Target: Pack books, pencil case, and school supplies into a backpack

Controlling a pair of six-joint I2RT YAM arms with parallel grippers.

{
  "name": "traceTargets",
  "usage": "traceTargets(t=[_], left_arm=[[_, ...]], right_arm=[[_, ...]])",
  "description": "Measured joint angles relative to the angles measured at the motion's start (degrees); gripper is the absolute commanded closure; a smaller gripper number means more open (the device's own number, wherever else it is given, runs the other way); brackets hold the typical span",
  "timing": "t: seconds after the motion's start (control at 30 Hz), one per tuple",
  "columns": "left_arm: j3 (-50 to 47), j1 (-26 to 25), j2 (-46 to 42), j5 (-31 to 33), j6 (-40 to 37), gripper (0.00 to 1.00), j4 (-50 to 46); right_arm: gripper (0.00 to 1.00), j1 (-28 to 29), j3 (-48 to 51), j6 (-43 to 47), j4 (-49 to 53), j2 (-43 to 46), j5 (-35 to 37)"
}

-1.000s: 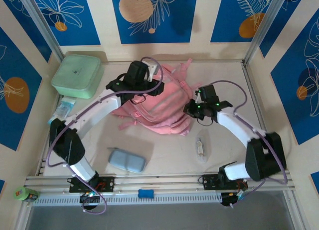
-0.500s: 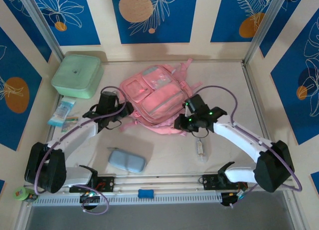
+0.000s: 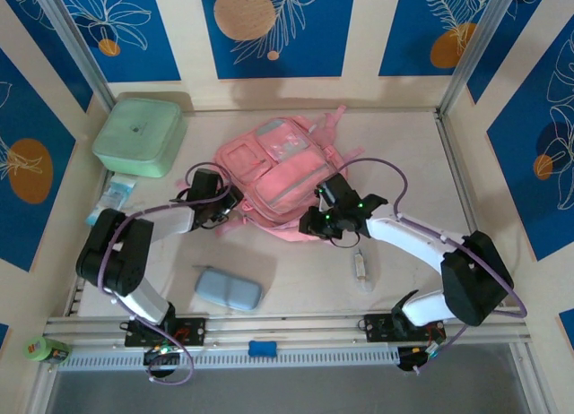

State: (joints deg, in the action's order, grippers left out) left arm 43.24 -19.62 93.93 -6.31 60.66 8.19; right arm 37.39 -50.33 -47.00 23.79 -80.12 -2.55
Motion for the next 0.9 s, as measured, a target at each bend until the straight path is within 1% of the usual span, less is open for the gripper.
traceTargets(t=[0.13, 0.27, 0.37, 0.5, 0.7, 0.8, 0.9], left_arm=[[0.7, -0.1, 3.1, -0.1, 2.5, 0.71, 3.9], [0.9, -0.6, 3.8, -0.2, 4.0, 0.91, 6.9], [1.1, -0.8, 3.7, -0.3, 4.4, 0.99, 7.3], [0.8, -1.8, 1.5, -0.1, 5.3, 1.0, 6.7], [-0.7, -7.5, -5.3, 3.4, 8.8, 1.0, 5.9], [-1.9, -9.9, -6.7, 4.9, 11.1, 1.0, 5.9], [-2.2, -11.8, -7.6, 6.9, 12.7, 1.0, 4.6]], right_arm=[[0.73, -1.0, 0.0, -0.5, -1.6, -2.1, -0.9], [0.73, -3.3, -0.2, -0.1, -2.6, -4.6, -1.1], [0.72, -5.7, -0.9, 1.0, -3.2, -6.3, -1.5], [0.69, -9.9, -4.9, 4.0, -3.2, -9.7, -2.0], [0.63, -16.6, -13.0, 9.6, -0.5, -15.4, -1.4], [0.57, -17.7, -14.1, 11.7, -0.4, -15.3, 0.8], [0.55, -16.0, -13.1, 13.0, 1.5, -11.9, 4.1]])
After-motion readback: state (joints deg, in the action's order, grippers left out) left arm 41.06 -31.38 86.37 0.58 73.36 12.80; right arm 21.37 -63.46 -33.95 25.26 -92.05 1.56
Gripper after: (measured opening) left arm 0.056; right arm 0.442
